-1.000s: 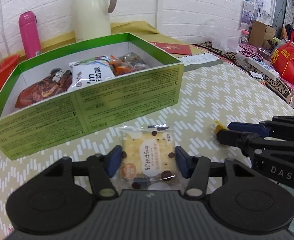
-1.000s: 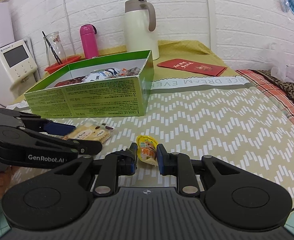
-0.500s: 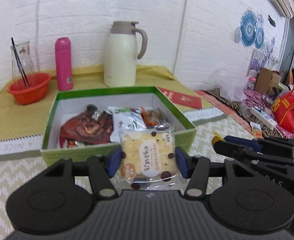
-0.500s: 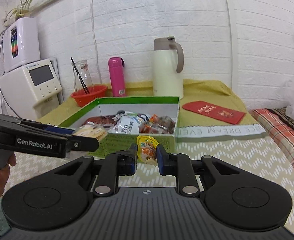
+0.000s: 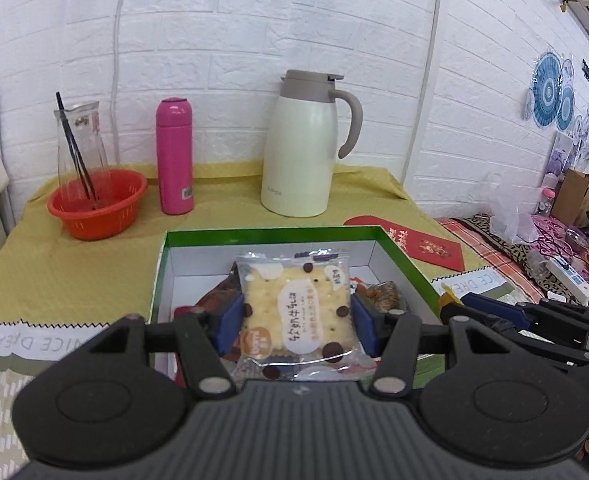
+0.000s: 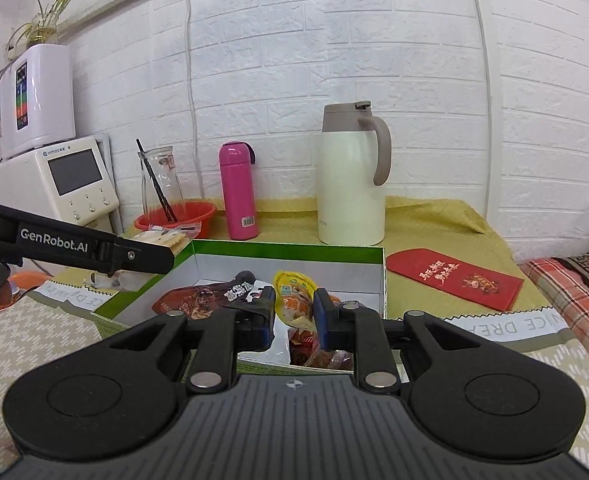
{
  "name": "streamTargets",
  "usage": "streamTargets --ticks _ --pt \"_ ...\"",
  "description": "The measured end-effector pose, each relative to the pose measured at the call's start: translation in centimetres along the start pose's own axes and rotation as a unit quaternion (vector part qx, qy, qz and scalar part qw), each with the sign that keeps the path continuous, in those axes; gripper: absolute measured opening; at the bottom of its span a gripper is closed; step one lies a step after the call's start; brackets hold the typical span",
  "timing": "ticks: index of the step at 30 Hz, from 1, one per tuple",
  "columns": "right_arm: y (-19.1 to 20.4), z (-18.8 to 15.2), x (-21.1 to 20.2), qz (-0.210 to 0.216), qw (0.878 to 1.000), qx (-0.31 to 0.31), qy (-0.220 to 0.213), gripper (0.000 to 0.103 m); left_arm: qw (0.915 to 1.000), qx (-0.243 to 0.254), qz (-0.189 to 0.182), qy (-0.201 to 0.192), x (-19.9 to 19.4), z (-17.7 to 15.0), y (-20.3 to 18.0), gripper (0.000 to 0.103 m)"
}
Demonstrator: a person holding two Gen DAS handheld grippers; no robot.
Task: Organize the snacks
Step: 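Carry both snacks into the box and open both tools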
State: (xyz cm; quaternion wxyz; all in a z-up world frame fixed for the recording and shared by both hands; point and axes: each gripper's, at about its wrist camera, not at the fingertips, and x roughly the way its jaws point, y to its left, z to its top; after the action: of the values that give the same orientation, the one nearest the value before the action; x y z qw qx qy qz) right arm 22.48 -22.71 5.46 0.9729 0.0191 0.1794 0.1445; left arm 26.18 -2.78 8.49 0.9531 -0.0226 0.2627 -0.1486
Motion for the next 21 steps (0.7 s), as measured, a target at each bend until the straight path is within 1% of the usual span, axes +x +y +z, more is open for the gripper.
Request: streamTargets --ticks 6,10,11,12,13,14,15,16,19,21 --pt "-0.3 -0.9 2.9 0.002 1.0 0.009 0.019 0.037 0.9996 -0.008 0.002 0.028 3.2 -0.8 1.4 0.056" --pt "-0.2 -1.5 4.4 -0.003 1.0 0.007 0.024 0.037 0.9991 -0.009 -0.006 0.04 4.6 -1.2 1.9 0.057" --pt "-0.2 -1.7 4.6 -0.006 1.0 0.006 0.022 0.041 0.9992 -0.007 -0.007 0.039 4.6 -1.4 1.9 0.06" --pt "-0.1 -1.9 4.6 -0.008 1.0 0.004 0.018 0.047 0.9994 -0.005 -0.008 0.032 4.6 -1.6 1.9 0.076" --pt "0.0 -2.1 4.6 -0.009 1.0 -0.001 0.015 0.066 0.9998 -0.004 -0.007 0.018 4.3 -1.8 1.9 0.087" --pt "0.1 -2.2 4.5 -0.013 1.0 -0.005 0.009 0.092 1.0 -0.005 -0.002 -0.003 3.9 -1.9 1.8 0.096" --pt "0.2 -2.4 4.3 -0.017 1.0 -0.008 0.002 0.102 0.9997 -0.008 0.006 -0.021 3.4 -2.0 1.7 0.103" --pt "0.2 -2.5 4.1 -0.022 1.0 -0.012 -0.006 0.103 0.9993 -0.011 0.008 -0.034 3.0 -2.0 1.7 0.103" --pt "0.3 -2.5 3.8 -0.025 1.0 -0.012 -0.005 0.103 0.9993 -0.023 0.009 -0.027 2.4 -1.8 1.6 0.103" --pt "0.3 -2.4 3.6 -0.021 1.0 -0.004 -0.001 0.103 0.9991 -0.024 0.015 -0.03 1.8 -1.7 1.4 0.103"
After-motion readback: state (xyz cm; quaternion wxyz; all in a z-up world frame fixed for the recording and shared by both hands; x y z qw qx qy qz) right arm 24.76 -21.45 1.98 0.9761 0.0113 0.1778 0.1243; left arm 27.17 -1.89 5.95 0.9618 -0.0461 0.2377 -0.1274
